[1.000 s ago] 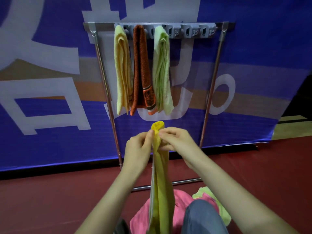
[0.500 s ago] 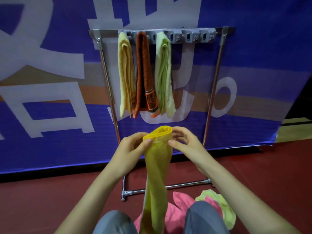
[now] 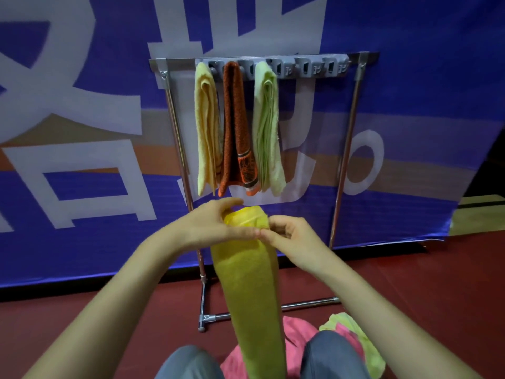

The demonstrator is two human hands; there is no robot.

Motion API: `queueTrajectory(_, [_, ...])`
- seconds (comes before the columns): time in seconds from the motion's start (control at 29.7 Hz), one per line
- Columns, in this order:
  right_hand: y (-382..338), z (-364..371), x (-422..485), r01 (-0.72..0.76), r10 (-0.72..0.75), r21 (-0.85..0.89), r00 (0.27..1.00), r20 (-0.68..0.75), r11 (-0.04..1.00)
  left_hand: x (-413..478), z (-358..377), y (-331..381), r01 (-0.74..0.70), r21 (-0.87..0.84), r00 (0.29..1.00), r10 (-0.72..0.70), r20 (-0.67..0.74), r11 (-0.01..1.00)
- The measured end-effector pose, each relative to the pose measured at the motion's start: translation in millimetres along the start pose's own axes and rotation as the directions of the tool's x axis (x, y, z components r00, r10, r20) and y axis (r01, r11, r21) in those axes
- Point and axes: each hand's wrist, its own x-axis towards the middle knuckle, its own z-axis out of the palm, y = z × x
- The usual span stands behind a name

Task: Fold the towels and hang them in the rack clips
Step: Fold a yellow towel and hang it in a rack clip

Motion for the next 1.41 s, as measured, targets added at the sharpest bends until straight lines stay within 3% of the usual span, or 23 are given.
queueTrajectory(0.07, [-5,-2,-2,0.024,-0.024,0.006,0.999,0.043,1.0,3,-9,4,0.031,0.028,0.995,-0.033,0.091,0.999])
queueTrajectory(0.2, [-7,-5,-4,0.047,-0.047,0.002,0.996,0.079,0.999,4,-15,13,-0.086,0.063,0.972,0.07,0.223,0.994])
queueTrajectory(0.37, [-4,-7,-7,0.035,-0.038,0.038,0.995,0.089,0.999,3,-10,10,-0.147,-0.012,0.963,0.146,0.227,0.989])
queueTrajectory(0.57, [11,-6,-11,-0.026,0.027,0.161,1.0,-0.003,0.987,8,-4,17,-0.26,0.053,0.964,0.256,0.076,0.964])
queueTrajectory(0.67, [34,-2,-17,-0.129,0.124,0.234,0.992,0.038,0.964,6,-11,24,-0.27,0.119,0.96,0.276,-0.038,0.956])
queueTrajectory(0.81, [71,2,-26,-0.266,0.253,0.169,0.963,0.093,0.949,-2,-30,32,-0.273,0.161,0.943,0.297,-0.148,0.949])
queueTrajectory(1.04, [125,24,-38,-0.446,0.423,0.123,0.889,0.175,0.887,-18,-67,28,-0.226,0.241,0.912,0.292,-0.289,0.944])
queueTrajectory(1.18, [130,32,-39,-0.435,0.415,0.132,0.897,0.153,0.891,-25,-75,0,-0.14,0.334,0.879,0.273,-0.392,0.932])
queueTrajectory(1.25, [125,29,-38,-0.423,0.402,0.137,0.902,0.16,0.896,-29,-74,-21,-0.078,0.289,0.885,0.2,-0.421,0.954])
queueTrajectory(1.31, [119,21,-39,-0.424,0.4,0.149,0.901,0.164,0.893,-36,-67,-40,-0.049,0.176,0.921,0.112,-0.372,0.983])
queueTrajectory(1.41, [106,5,-39,-0.422,0.394,0.134,0.899,0.189,0.897,-43,-42,-61,0.043,0.203,0.992,-0.017,-0.126,0.978])
